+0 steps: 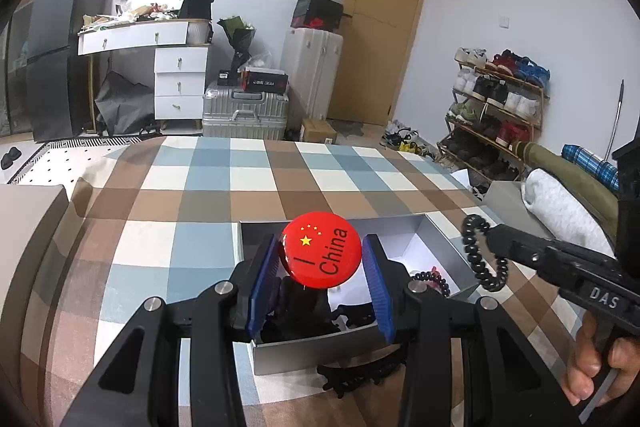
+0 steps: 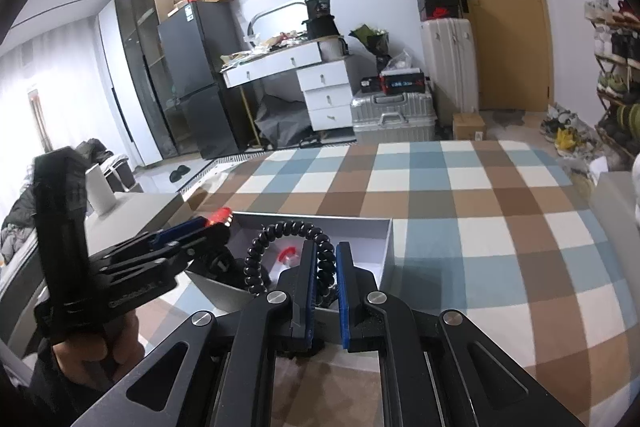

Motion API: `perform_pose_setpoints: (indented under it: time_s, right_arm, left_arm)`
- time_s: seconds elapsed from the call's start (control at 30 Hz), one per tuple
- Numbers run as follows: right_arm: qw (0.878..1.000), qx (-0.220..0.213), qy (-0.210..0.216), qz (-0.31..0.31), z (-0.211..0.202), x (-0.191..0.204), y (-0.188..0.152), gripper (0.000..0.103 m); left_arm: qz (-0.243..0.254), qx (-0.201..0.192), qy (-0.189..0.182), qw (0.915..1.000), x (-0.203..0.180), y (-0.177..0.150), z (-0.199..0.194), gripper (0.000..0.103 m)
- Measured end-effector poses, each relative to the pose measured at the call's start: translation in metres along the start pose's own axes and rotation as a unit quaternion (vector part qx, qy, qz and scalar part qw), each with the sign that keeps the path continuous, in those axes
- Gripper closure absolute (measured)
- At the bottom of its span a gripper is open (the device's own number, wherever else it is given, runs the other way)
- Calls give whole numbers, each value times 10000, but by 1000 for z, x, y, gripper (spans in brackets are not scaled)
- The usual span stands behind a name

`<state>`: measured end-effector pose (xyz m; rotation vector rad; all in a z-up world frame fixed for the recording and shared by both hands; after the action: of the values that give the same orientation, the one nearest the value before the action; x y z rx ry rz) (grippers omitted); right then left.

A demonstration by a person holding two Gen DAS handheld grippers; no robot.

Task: Organize jewelry
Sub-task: 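Carry the badge with the left tool while the right tool carries the bracelet over the box, then open the right tool to drop the bracelet while the left tool releases the badge into the box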

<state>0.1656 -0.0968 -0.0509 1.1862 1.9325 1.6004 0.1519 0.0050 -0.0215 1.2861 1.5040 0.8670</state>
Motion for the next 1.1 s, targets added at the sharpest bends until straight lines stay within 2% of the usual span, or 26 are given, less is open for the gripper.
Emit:
perform_pose_setpoints:
  time_s: [0.2,0.33,0.8,1.1]
  right_arm:
    - [10000,54,-24,12,13,1,-2,94]
    - [10000,93,-36,-2,20,1,-3,94]
    - [9996,262,-61,3,36,2,-13,94]
    - [9993,332,-106,-106,44,7,-15,94]
  left_arm:
    - [153,34,111,9998,-2,-3,4,66]
    - [33,120,130,9998,2,-8,8,66]
    - [-136,21,205,9997,8,-7,6,66]
    - [-85,1,212,9997,6,-9,5,66]
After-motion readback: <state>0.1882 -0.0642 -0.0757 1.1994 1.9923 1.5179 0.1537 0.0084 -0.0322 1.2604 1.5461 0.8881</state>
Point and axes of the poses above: each gripper's, at about its wrist camera, not at the fingertips, and z roughly the way its jaws point, x to its left, y to its top, the point moved 9 cm from there along z, roughly the way its jaws point, and after that the axes turned 12 degrees about -x, right-handed, at the moved point
